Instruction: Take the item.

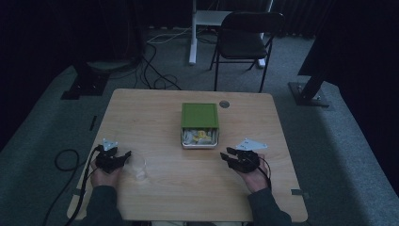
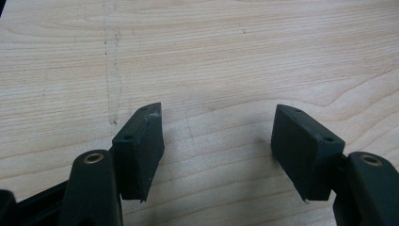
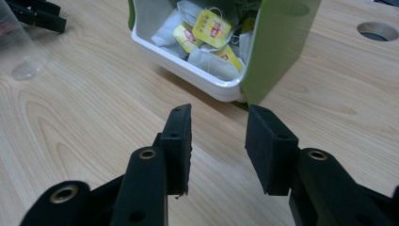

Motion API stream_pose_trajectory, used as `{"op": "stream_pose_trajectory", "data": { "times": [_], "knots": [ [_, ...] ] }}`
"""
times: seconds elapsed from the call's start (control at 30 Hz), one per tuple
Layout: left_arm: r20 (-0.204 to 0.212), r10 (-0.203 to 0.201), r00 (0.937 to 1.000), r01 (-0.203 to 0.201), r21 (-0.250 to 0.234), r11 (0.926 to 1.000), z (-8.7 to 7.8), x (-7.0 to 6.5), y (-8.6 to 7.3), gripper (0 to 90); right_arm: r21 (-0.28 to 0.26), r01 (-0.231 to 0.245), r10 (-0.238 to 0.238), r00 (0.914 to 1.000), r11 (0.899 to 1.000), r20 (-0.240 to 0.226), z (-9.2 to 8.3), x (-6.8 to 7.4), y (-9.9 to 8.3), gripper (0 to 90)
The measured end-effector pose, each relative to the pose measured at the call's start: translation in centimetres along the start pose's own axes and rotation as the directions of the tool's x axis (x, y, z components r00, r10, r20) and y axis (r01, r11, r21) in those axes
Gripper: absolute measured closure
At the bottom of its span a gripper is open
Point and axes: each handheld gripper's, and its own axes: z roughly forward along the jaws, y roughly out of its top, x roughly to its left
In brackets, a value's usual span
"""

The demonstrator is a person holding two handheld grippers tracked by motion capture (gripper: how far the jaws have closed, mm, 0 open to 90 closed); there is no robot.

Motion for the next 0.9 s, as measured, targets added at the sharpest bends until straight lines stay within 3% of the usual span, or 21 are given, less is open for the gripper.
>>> {"op": "stream_pose_trajectory", "data": {
  "times": [0.37,0.9],
  "knots": [
    [0.000,-0.001,1.0000,0.001,0.000,1.0000,0.0,0.0,0.0,36.0,-0.010,0.031,-0.031,0.9994,0.999,-0.013,0.7,0.8,1.1,65.8],
    [0.000,-0.001,1.0000,0.001,0.000,1.0000,0.0,0.0,0.0,36.0,-0.023,0.033,-0.033,0.9992,0.999,-0.023,2.6,1.8,2.6,72.9]
  ]
}}
